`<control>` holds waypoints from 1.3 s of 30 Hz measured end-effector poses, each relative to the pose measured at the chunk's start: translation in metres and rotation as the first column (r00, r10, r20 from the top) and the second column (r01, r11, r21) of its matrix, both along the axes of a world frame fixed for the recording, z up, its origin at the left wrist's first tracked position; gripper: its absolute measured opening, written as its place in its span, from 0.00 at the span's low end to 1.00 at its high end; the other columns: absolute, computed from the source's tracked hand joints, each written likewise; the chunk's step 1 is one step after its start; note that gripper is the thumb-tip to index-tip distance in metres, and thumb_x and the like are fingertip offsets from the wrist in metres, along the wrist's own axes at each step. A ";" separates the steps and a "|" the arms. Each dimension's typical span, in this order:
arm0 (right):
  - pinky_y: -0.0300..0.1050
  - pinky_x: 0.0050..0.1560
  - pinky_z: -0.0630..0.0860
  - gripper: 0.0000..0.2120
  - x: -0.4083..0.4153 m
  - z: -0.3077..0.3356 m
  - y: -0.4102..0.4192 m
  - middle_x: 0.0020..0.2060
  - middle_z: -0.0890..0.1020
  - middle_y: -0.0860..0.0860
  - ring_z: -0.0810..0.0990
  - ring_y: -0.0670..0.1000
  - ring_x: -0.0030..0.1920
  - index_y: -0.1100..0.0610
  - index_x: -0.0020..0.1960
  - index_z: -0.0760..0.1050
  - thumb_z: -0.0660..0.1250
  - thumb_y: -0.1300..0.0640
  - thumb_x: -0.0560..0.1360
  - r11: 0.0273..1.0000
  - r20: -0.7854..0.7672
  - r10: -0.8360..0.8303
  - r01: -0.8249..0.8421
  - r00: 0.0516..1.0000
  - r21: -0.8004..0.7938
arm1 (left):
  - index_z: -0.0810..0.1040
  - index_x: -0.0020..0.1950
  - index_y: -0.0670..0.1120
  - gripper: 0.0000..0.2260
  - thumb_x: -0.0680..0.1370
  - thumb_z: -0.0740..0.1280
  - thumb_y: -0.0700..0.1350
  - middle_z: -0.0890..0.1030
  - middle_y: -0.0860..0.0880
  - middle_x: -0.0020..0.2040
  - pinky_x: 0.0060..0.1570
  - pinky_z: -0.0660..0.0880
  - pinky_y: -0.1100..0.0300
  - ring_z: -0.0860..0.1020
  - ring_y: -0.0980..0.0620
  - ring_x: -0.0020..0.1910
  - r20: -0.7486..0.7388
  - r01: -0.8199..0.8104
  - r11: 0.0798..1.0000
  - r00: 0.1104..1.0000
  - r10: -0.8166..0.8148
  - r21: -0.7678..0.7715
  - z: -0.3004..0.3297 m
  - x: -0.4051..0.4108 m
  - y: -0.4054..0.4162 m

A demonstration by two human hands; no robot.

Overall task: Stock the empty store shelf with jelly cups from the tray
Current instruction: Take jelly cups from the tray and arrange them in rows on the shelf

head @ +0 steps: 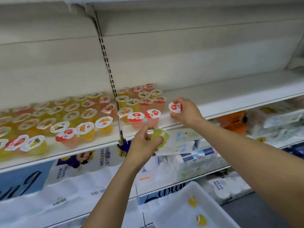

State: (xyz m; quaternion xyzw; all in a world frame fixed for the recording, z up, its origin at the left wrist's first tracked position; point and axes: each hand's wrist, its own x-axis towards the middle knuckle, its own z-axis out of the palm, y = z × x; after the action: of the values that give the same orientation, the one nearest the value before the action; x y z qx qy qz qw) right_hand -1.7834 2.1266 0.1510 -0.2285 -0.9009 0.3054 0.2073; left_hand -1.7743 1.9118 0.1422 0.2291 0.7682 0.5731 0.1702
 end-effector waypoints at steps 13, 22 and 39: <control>0.46 0.55 0.72 0.26 -0.034 -0.003 0.018 0.61 0.76 0.57 0.75 0.59 0.60 0.53 0.67 0.71 0.70 0.52 0.71 0.994 0.119 -0.042 0.029 0.992 0.107 | 0.72 0.58 0.59 0.16 0.74 0.70 0.45 0.79 0.47 0.50 0.31 0.75 0.67 0.79 0.49 0.42 -0.056 -0.081 0.989 0.994 0.089 0.127 0.031 -0.011 -0.011; 0.35 0.42 0.74 0.09 0.027 0.045 -0.041 0.44 0.82 0.48 0.79 0.41 0.40 0.50 0.56 0.78 0.65 0.49 0.78 0.844 -0.343 0.303 -0.417 0.889 -0.336 | 0.67 0.64 0.53 0.25 0.71 0.75 0.47 0.79 0.52 0.47 0.41 0.80 0.57 0.80 0.55 0.42 -0.169 -0.212 0.950 0.952 0.254 0.231 0.052 -0.019 0.010; 0.50 0.50 0.78 0.15 0.023 -0.001 -0.018 0.50 0.82 0.49 0.81 0.52 0.47 0.47 0.53 0.74 0.74 0.52 0.69 0.989 0.000 0.138 -0.138 0.990 -0.044 | 0.71 0.68 0.62 0.19 0.76 0.63 0.59 0.72 0.59 0.69 0.72 0.39 0.45 0.57 0.52 0.74 -0.796 -0.385 0.771 0.553 -0.247 -0.507 0.019 -0.072 0.033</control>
State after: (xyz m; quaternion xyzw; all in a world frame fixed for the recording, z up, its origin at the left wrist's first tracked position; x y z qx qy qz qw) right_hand -1.7606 2.1085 0.1501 -0.1704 -0.9080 0.3382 0.1791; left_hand -1.8460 1.9452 0.1608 0.3667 0.9081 0.1086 -0.1705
